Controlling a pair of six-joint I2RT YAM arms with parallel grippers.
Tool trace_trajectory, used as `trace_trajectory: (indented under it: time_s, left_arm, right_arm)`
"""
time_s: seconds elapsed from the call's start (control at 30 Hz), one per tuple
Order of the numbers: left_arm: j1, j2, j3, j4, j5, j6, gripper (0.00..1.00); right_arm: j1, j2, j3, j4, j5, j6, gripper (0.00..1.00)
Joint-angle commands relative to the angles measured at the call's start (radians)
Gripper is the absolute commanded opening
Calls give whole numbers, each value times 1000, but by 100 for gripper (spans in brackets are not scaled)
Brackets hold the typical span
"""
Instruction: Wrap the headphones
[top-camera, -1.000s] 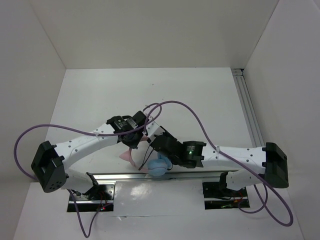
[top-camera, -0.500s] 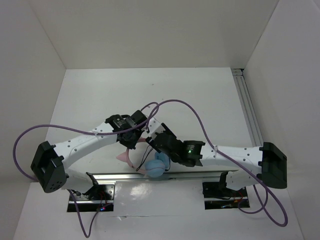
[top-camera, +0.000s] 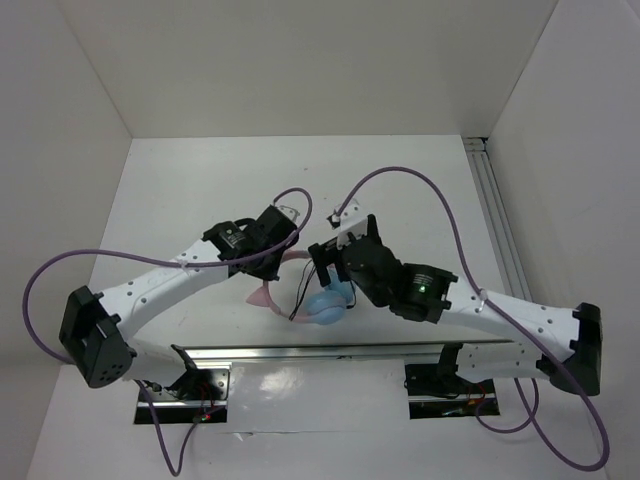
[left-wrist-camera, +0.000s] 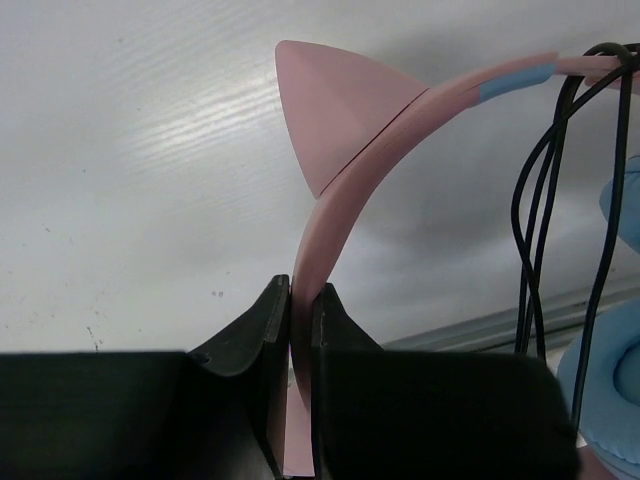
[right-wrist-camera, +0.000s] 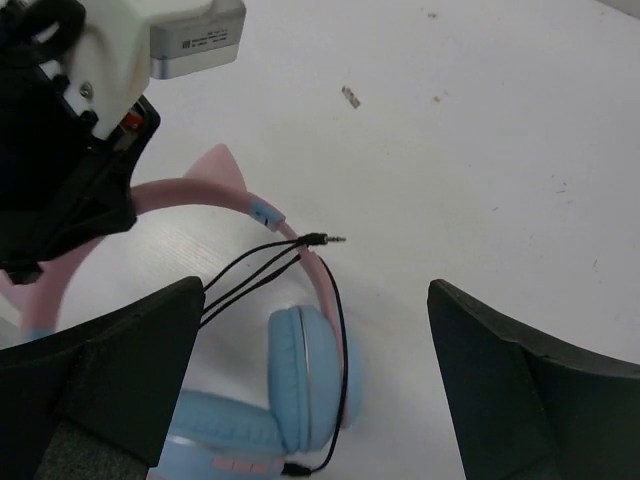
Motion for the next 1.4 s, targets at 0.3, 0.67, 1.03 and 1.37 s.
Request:
trace_trajectory:
  time_s: [0.3, 0.67, 1.03, 1.37]
  left_arm:
    - [377, 136, 81, 139, -156, -319, 0]
    - [731, 561, 281, 209, -235, -466, 0]
    - [846, 719, 477, 164, -243, -428, 53]
    - [765, 429, 464, 132, -126, -385, 100]
  right_arm:
    - [12, -153, 9, -109, -24, 197, 100]
    - [106, -142, -33, -7, -62, 227, 100]
    - [137, -93, -60, 44, -64, 209, 100]
    - [155, -126, 9, -54, -15, 238, 100]
